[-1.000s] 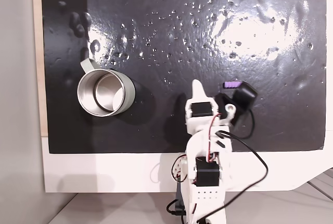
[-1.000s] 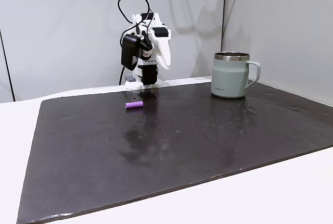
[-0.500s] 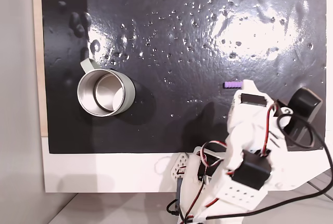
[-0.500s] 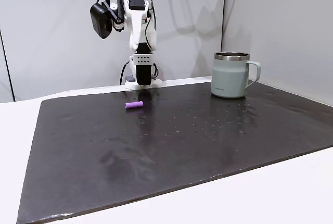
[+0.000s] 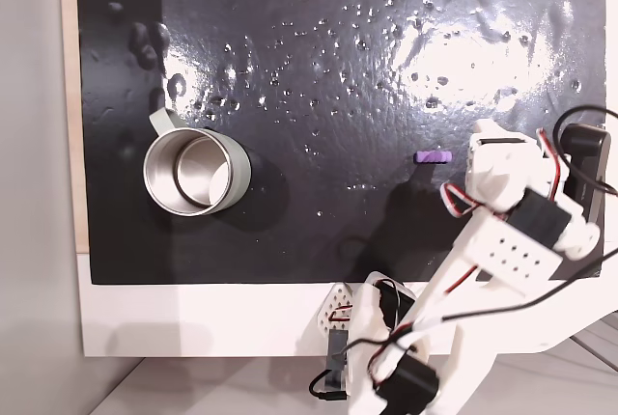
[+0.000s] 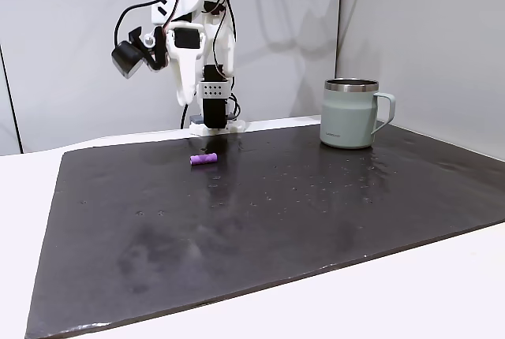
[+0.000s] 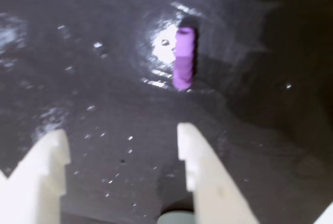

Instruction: Grasp a pengrip and put it in the cup.

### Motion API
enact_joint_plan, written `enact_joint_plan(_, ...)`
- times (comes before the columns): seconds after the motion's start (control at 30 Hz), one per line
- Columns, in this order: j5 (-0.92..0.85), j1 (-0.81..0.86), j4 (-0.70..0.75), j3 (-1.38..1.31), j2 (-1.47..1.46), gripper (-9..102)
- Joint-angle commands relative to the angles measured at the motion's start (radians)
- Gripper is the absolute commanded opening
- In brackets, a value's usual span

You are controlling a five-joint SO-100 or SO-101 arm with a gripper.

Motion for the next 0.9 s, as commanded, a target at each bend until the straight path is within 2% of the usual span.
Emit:
enact_joint_plan(0.0, -0.037, 0.032, -0.037, -0.106, -0.117, 22)
enact_joint_plan(0.2, -0.048, 0.029, -0.084, -0.110, -0.233, 22)
enact_joint_plan(0.63, -0.051, -0.051, -0.229, 0.106, -0.252, 22)
enact_joint_plan(0.87, -0.035, -0.080, -0.241, 0.126, -0.299, 21)
